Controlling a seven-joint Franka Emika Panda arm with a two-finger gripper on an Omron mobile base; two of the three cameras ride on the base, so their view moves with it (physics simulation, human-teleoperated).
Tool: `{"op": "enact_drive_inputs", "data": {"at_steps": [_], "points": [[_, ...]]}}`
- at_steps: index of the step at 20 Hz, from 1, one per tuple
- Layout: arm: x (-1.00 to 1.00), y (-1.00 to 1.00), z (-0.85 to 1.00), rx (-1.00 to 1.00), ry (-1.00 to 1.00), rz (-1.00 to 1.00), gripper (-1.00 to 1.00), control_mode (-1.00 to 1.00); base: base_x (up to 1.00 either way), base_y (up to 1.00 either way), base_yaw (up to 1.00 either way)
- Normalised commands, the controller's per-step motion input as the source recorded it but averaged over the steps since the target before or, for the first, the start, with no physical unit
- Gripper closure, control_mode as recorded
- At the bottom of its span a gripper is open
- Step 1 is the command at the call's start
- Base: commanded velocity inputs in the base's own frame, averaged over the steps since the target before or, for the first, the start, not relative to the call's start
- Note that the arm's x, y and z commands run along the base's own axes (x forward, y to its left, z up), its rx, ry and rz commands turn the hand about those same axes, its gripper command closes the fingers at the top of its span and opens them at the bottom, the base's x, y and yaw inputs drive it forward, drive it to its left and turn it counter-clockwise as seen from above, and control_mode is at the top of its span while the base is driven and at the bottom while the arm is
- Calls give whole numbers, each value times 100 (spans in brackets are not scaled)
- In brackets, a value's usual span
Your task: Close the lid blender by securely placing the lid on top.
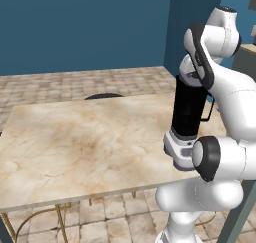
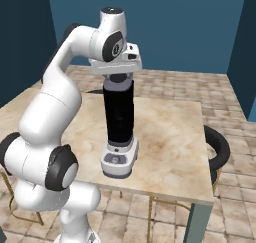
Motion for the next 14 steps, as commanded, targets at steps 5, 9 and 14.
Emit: {"op": "enact_drive_inputs", "data": {"at_steps": [5, 9, 14], "points": [[20, 0, 5, 0, 0, 0, 100, -100, 0, 0, 0], [13, 0, 21, 0, 0, 0, 100, -100, 0, 0, 0], [0, 0, 10, 0, 7, 0, 100, -100, 0, 0, 0]]}}
